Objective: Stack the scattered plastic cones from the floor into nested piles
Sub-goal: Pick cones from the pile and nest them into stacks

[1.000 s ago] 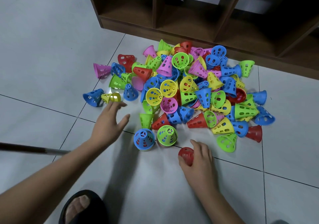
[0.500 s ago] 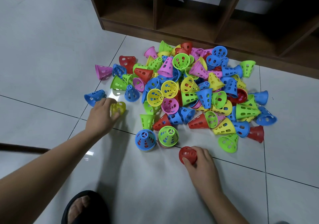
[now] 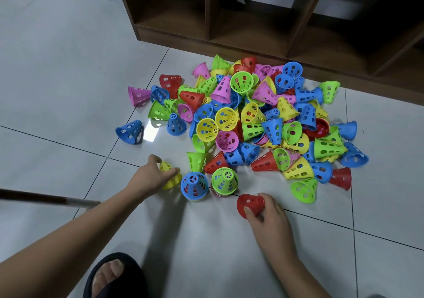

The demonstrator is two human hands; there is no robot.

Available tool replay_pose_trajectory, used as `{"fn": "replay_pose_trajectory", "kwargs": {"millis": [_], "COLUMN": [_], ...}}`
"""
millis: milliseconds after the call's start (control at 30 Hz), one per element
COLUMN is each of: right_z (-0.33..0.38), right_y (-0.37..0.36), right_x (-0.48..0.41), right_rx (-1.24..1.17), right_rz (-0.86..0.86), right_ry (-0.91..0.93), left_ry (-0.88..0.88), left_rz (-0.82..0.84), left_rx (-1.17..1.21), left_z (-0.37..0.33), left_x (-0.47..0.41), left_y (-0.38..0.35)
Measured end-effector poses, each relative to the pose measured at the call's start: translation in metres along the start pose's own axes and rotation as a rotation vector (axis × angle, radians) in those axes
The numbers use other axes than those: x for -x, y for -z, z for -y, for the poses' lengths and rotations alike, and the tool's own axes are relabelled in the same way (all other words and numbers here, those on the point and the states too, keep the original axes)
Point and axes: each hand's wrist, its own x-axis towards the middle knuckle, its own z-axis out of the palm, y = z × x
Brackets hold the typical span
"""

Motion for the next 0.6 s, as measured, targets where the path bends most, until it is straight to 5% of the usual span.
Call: {"fn": "replay_pose_trajectory", "kwargs": {"millis": [100, 400, 600], "right_z": [0.007, 0.071, 0.102], "right_y": [0.008, 0.045, 0.047], "right_x": [0.002, -0.002, -0.010], "right_rx": [-0.076, -0.411, -0.392], "right_rz": [-0.027, -0.234, -0.178], "right_ry": [-0.014, 0.045, 0.201], "left_ry": [-0.031, -0.379, -0.668], "left_rz": [-0.028, -0.340, -0.256], "left_rx": [0.017, 0.570, 0.415], "left_z": [-0.002, -0.034, -0.041], "left_x": [0.015, 0.079, 0.104], "left_y": [-0.005, 0.017, 0.005]}}
